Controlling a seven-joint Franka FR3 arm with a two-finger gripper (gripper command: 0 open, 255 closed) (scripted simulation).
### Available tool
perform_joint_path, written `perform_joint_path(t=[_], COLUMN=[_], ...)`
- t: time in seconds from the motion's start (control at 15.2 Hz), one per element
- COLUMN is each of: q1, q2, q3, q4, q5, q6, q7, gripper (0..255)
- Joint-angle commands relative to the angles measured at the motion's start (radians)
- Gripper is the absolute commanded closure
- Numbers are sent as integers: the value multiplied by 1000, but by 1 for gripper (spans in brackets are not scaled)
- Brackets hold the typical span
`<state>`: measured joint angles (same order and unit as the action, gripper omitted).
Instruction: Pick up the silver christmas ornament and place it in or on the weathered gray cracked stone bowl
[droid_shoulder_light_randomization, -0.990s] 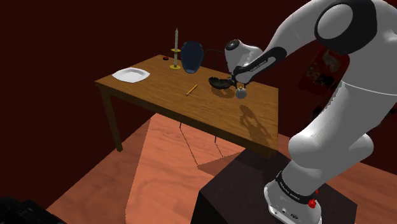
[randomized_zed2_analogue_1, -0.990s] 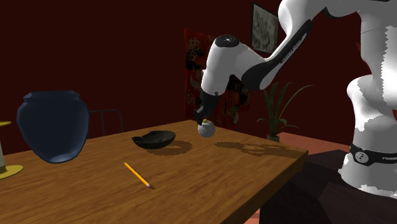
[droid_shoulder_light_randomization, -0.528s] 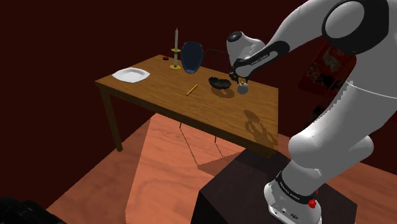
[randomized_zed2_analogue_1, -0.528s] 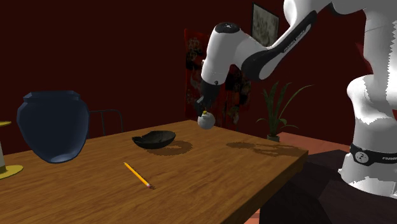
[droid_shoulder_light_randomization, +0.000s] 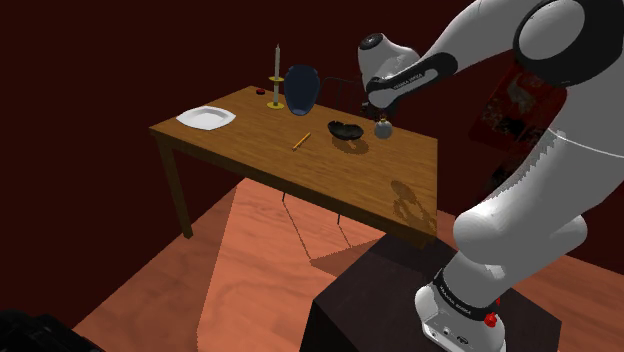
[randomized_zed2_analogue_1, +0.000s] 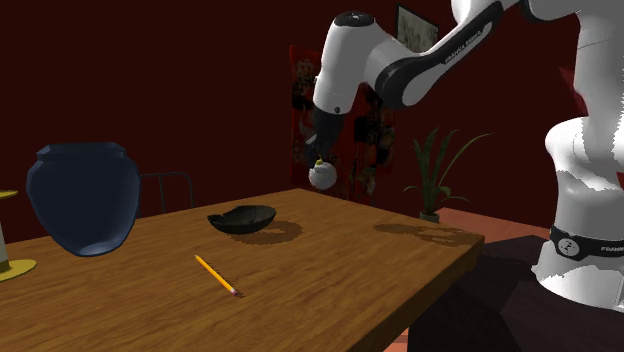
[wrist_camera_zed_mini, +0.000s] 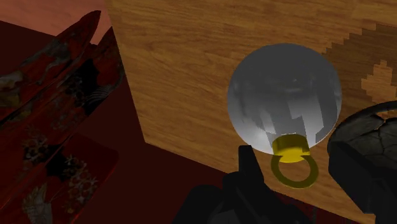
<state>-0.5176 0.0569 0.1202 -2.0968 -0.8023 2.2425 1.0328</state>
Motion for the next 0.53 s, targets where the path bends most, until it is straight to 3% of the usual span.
perform_joint_path(t=[0.0,0.46], q1=[7,45], q2=[50,314], q3=[6,19], q4=[75,465], q5=[8,29], q6=[-27,-156], q7=[-11,-72], gripper=[255,255])
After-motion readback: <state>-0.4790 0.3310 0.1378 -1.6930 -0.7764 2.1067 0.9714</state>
